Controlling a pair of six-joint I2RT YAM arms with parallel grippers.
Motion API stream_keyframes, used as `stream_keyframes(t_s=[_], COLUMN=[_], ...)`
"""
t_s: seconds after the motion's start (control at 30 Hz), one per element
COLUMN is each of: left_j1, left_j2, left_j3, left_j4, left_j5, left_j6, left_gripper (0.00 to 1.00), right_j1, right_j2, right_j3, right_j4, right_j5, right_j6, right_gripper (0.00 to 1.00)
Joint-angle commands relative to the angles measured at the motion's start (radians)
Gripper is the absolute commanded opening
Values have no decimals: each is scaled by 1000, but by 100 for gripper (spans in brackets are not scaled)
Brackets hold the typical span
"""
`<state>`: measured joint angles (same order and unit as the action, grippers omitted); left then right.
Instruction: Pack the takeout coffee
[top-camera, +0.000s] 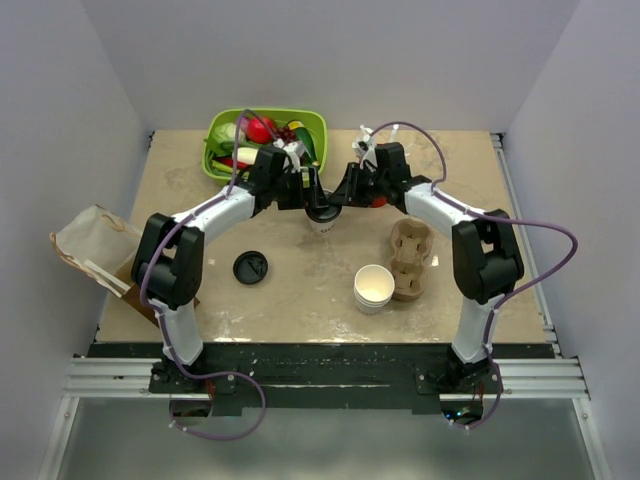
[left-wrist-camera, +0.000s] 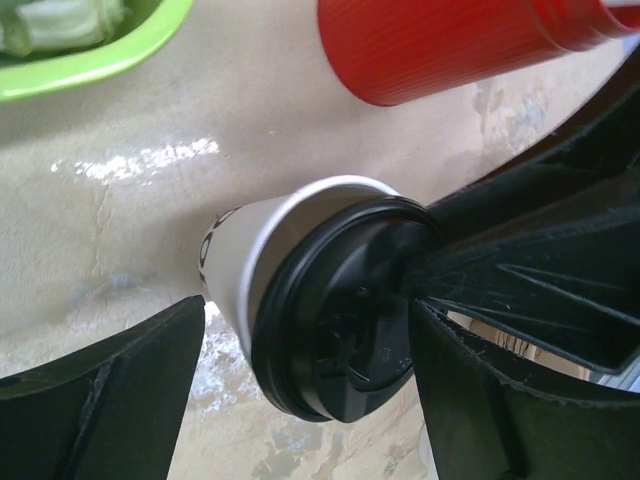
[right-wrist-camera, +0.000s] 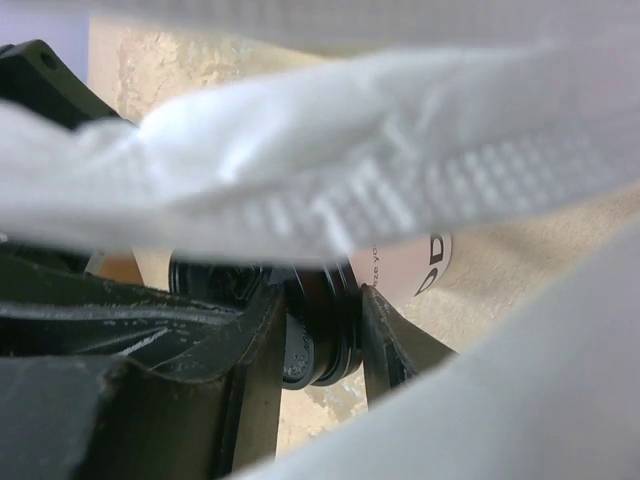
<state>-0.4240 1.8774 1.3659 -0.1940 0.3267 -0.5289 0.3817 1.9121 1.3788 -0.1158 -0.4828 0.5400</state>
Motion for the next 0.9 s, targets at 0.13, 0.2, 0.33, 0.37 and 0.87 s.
stream_keyframes(t_s=[0.13, 0.2, 0.33, 0.37, 0.87], left_j1=[1, 2, 2, 2, 22], left_j2=[0, 5, 0, -3, 49], left_j3=[-2, 4, 9, 9, 62], left_j4=[153, 153, 165, 171, 157], left_j5=[48, 37, 21, 29, 126], left_j6=[150, 174, 210, 233, 345], left_gripper=[87, 87, 87, 87, 83], right_j1=[8, 9, 6, 8, -3], right_j2=[24, 27, 39, 41, 51], right_j3=[46, 49, 66, 69, 82], right_j4=[-56, -62, -84, -88, -105], right_j5=[70, 70, 81, 84, 99], right_j6=[-15, -18, -29, -32, -35], right_gripper=[37, 37, 37, 37, 36])
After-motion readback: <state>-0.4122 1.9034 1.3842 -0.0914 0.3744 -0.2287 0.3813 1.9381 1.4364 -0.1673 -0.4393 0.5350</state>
